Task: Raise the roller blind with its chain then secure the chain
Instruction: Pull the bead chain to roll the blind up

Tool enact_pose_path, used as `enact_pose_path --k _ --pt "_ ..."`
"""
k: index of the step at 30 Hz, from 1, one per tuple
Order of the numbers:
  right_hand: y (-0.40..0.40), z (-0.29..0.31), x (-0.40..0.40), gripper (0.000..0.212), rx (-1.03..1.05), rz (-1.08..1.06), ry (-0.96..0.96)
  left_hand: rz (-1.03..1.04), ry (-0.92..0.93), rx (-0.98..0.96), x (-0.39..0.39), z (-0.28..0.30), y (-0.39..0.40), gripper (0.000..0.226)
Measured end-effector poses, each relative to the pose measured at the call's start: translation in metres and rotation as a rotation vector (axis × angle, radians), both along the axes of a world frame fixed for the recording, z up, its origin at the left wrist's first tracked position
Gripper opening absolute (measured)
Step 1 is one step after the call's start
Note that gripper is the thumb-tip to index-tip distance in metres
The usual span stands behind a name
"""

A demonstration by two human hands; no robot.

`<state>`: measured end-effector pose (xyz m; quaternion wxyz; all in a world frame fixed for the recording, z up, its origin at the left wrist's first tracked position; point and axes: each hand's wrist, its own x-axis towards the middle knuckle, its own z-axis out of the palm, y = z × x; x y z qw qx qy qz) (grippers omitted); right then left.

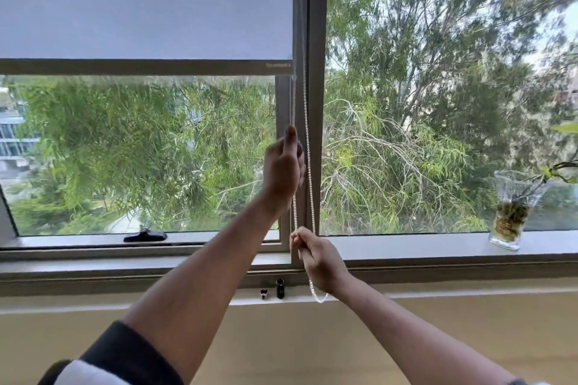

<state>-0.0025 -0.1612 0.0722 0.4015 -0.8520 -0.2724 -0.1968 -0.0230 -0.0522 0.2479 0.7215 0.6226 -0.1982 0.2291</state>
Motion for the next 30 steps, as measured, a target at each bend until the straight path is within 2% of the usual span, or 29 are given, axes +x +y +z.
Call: enact_pose_path --k 3,6,14,16,19,22,25,30 --pt "-0.01 0.002 0.0 0.024 0.034 0.081 0.183 -0.004 0.06 -0.011 0.003 -0.025 0.004 0.053" --pt "-0.014 0.034 0.002 0.029 0.262 0.132 0.245 0.012 0.086 0.025 0.006 -0.048 0.01 0.053" --pt "0.01 0.221 0.002 0.037 0.584 0.295 0.103 0.005 0.154 0.034 0.008 -0.083 -0.006 0.049" --pt "0.016 0.261 0.0 0.032 0.658 0.284 0.067 -0.01 0.161 0.041 0.01 -0.091 -0.01 0.049" --pt "0.027 0.283 -0.003 0.032 0.69 0.235 -0.022 -0.016 0.148 0.094 0.011 -0.093 -0.01 0.052" --pt "0.033 0.276 -0.011 0.036 0.717 0.284 -0.082 -0.032 0.145 0.197 0.009 -0.092 0.005 0.047" --pt "0.032 0.277 -0.017 0.036 0.736 0.33 -0.123 0.02 0.165 0.295 0.014 -0.072 0.028 0.057" --pt "0.032 0.266 -0.017 0.036 0.676 0.291 -0.201 0.069 0.079 0.131 0.008 0.038 0.043 0.064"
